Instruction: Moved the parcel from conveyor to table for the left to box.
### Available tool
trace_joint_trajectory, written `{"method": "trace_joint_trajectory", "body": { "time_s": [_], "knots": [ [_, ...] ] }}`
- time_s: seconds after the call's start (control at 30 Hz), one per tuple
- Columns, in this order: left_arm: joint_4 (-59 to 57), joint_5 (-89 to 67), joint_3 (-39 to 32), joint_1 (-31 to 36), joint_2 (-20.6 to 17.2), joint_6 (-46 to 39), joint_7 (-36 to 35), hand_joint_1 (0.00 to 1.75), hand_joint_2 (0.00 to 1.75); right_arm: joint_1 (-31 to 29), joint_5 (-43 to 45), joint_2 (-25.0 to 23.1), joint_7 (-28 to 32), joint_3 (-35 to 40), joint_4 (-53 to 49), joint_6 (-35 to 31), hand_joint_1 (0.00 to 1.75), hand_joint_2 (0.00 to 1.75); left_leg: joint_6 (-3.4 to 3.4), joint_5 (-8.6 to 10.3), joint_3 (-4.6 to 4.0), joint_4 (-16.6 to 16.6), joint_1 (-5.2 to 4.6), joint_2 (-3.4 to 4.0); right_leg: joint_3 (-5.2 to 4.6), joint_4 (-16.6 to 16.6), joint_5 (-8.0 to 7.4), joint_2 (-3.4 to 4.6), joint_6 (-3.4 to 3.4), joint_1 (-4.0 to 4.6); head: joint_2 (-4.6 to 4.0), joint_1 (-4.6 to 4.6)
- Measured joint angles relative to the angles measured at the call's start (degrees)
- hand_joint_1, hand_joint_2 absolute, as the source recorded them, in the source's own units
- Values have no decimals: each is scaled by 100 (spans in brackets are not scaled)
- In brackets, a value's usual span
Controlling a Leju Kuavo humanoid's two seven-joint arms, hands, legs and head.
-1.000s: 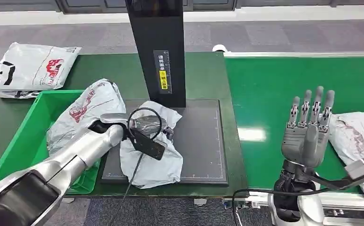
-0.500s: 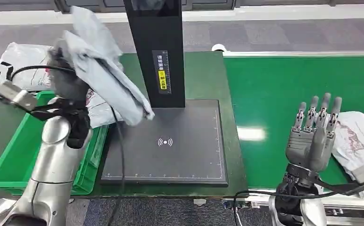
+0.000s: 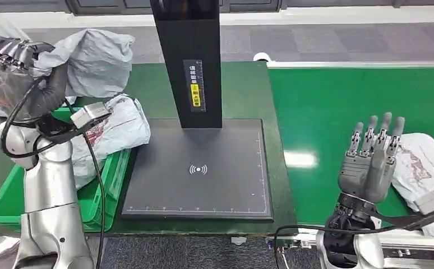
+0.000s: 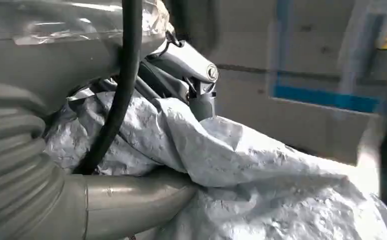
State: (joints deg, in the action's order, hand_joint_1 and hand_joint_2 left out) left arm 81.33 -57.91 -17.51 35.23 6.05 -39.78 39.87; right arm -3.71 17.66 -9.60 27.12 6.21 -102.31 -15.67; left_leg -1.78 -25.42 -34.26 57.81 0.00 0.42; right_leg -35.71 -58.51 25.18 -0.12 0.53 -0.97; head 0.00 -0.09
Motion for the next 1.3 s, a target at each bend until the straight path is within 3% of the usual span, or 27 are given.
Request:
{"method": "trace_joint_trajectory", "body": {
  "time_s": [0.43, 0.5, 0.53, 0.6, 0.7, 0.77, 0.8, 0.87, 0.93, 1.0, 1.3],
  "knots": [
    [-168, 261, -489, 74, 228, -4, 17, 175, 175, -13, -5, -13, -2, 0, 31, 0, 0, 175, 2, -2, -6, 0, 0, -17, 2, 0, 4, -10, -2, 1, 0, 0],
    [-157, -495, -629, 137, 280, -4, -189, 175, 175, -21, -22, -15, -24, 0, 44, 2, 0, 175, 4, -3, -9, 0, 0, -17, 3, 0, 4, -14, -3, 0, 0, 0],
    [-187, -1302, -708, 144, 240, -4, -632, 175, 175, -25, -48, -15, -61, 0, 44, 2, 0, 175, 4, -3, -5, 0, -1, -17, 4, 0, 4, -16, -3, 1, 0, 0],
    [-447, -2808, -458, 121, -255, -2, -2094, 175, 175, -32, -100, -20, -98, 0, 44, 11, 0, 175, 1, -2, 7, 1, 0, -2, -6, 0, 3, 0, 1, 1, 0, 0],
    [-1442, -3009, 885, 353, -1036, 9, -6015, 175, 175, -28, -153, -33, -151, 0, 44, 52, 0, 175, -8, 8, -9, 4, 7, 46, -40, -1, -17, 38, 18, 7, 0, -7],
    [-2398, -3006, 1904, 663, -1292, 382, -7883, 175, 175, -53, -201, -39, -151, 0, 46, 151, 0, 175, -4, 11, -3, 3, 12, 1, -9, -1, 2, -1, 0, 12, 0, -2],
    [-2806, -3009, 2269, 749, -1362, 884, -8248, 175, 175, -68, -223, -39, -140, 0, 52, 241, 0, 175, -3, 12, 1, 3, 12, -9, 0, -1, 2, -6, 0, 15, 0, -4],
    [-3697, -3006, 3014, 907, -1431, 2481, -7948, 175, 175, -134, -299, -44, -140, 0, 98, 441, 0, 175, -3, 12, 0, 3, 11, -8, 7, -1, -1, -1, 0, 17, 0, 2],
    [-4332, -3002, 3427, 878, -1475, 3436, -6820, 175, 175, -151, -393, -66, -146, -2, 144, 559, 0, 175, -7, 8, 5, 3, 6, 38, -1, -1, -19, 40, 9, 13, 0, 0],
    [-4689, -3002, 3625, 863, -1490, 3655, -6192, 175, 175, -131, -446, -83, -146, -20, 168, 610, 0, 175, -3, 4, 5, 6, 5, 59, -11, 1, -26, 61, 6, 10, 0, 0],
    [-5353, -3002, 4018, 1022, -1591, 3971, -5825, 175, 175, -130, -509, -140, -164, -37, 227, 656, 0, 175, 16, -10, 28, 4, -6, 18, 27, 1, 5, 21, -11, 1, 0, 0]
  ]
}}
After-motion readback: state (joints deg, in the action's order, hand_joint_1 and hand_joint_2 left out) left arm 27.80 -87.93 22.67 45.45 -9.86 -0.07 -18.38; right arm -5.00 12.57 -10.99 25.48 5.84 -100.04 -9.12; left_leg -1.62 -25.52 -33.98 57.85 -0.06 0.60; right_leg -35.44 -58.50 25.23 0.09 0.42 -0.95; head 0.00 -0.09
